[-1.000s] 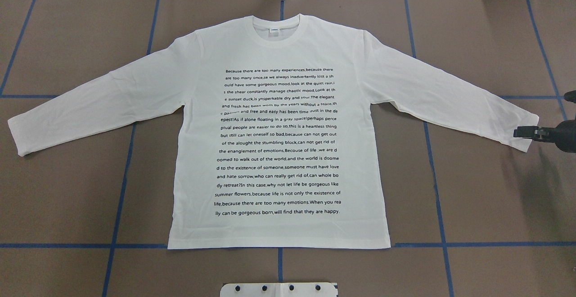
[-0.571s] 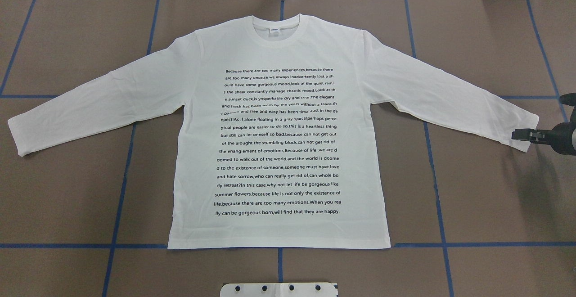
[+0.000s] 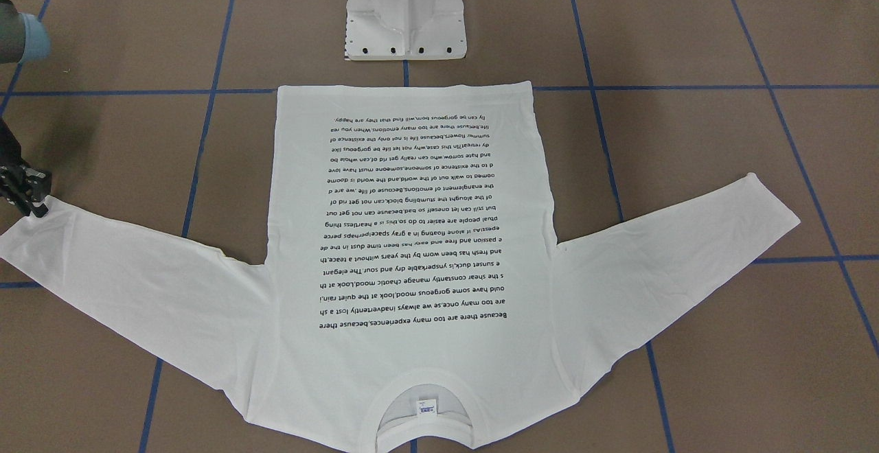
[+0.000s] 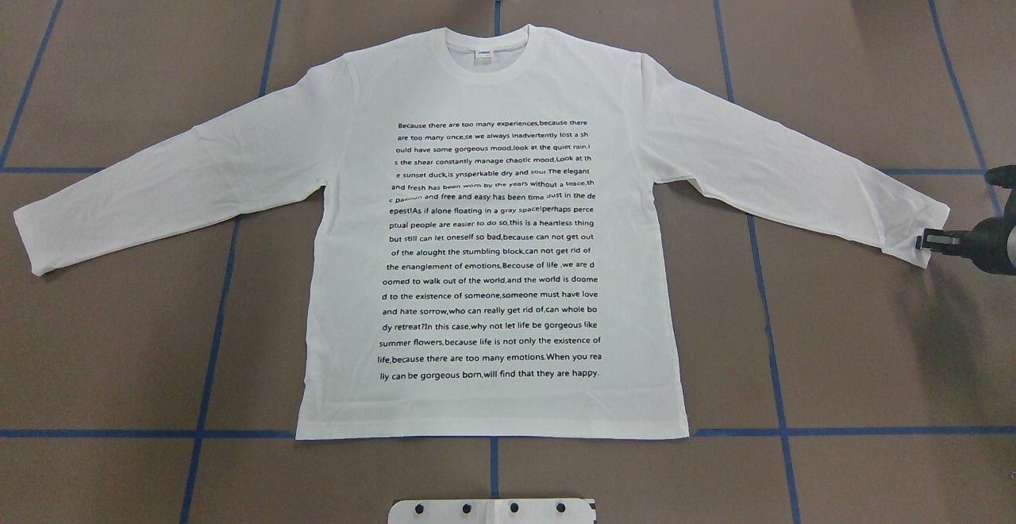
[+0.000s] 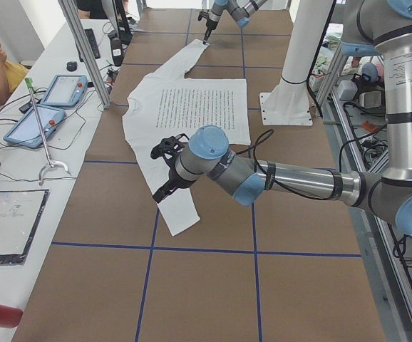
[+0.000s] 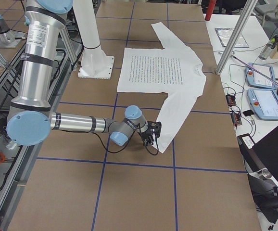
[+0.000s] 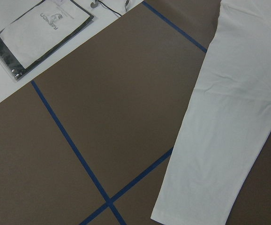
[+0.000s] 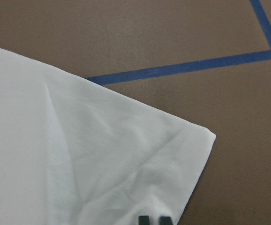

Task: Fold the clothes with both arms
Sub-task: 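Reach the right gripper to the sleeve cuff nearest it and grasp it, then carry the sleeve cuff with the right gripper across the shirt body, then release the sleeve on the shirt and withdraw the right gripper, then reach the left gripper to the other sleeve cuff and grasp it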

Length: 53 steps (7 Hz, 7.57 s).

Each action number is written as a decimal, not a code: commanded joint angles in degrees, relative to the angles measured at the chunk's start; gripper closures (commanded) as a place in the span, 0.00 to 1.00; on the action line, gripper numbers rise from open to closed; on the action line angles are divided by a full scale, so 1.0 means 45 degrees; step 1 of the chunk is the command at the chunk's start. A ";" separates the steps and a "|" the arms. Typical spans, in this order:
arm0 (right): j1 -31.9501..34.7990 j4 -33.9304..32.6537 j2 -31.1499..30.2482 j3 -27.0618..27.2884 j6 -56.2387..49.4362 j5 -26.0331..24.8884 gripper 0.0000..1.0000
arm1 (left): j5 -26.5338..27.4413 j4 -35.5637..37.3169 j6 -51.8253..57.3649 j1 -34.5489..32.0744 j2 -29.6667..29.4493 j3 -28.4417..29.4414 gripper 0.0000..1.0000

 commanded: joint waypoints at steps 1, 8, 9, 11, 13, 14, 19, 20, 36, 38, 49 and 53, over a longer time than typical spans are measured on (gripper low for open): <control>0.0016 0.0000 0.0000 0.0159 -0.0033 0.0036 1.00 | -0.0001 -0.0041 -0.0005 -0.0018 0.0098 -0.0050 0.00; 0.0174 -0.0176 0.4756 0.2855 0.0857 -0.0917 1.00 | -0.0001 -0.0021 -0.0005 -0.0018 0.0098 -0.0051 0.00; -0.0679 -0.0176 0.5732 0.2817 0.1465 -0.2119 1.00 | -0.0001 -0.0021 -0.0005 -0.0018 0.0079 -0.0051 0.00; -0.3351 -0.1627 0.8403 0.2642 0.1764 -0.5705 1.00 | -0.0001 -0.0021 -0.0024 -0.0018 0.0079 -0.0012 0.00; -0.5113 -0.3724 1.0421 0.2157 0.2152 -0.8408 1.00 | -0.0001 -0.0021 -0.0005 -0.0018 0.0098 0.0066 0.00; -0.5585 -0.3711 1.1474 0.0780 0.2174 -0.9078 1.00 | -0.0001 -0.0041 -0.0005 -0.0018 0.0098 0.0086 0.00; -0.6878 -0.3672 1.4059 -0.2687 0.2291 -1.0295 1.00 | -0.0001 -0.0041 -0.0005 -0.0077 0.0098 0.0086 0.00; -0.7014 -0.3672 1.4237 -0.3097 0.2291 -1.0295 1.00 | -0.0001 -0.0021 -0.0005 -0.0077 0.0098 0.0105 0.00; 0.1643 -1.5215 0.8470 0.5293 -0.3406 0.3209 0.00 | 0.1008 -0.2726 -0.5191 0.2574 0.0194 0.0551 0.00; 0.4202 -1.5157 0.6009 0.5297 -0.8505 0.4853 0.00 | 0.1638 -0.6778 -0.7027 0.3532 0.0371 0.2731 0.00; 0.6344 -1.2813 0.2246 0.5220 -1.2064 0.5994 0.00 | 0.7382 -0.9670 -1.1177 0.9161 0.1055 0.4832 0.19; 0.6344 -1.2793 0.2246 0.5200 -1.2064 0.5994 0.00 | 0.7634 -0.9650 -1.1079 0.9414 0.1036 0.4930 0.26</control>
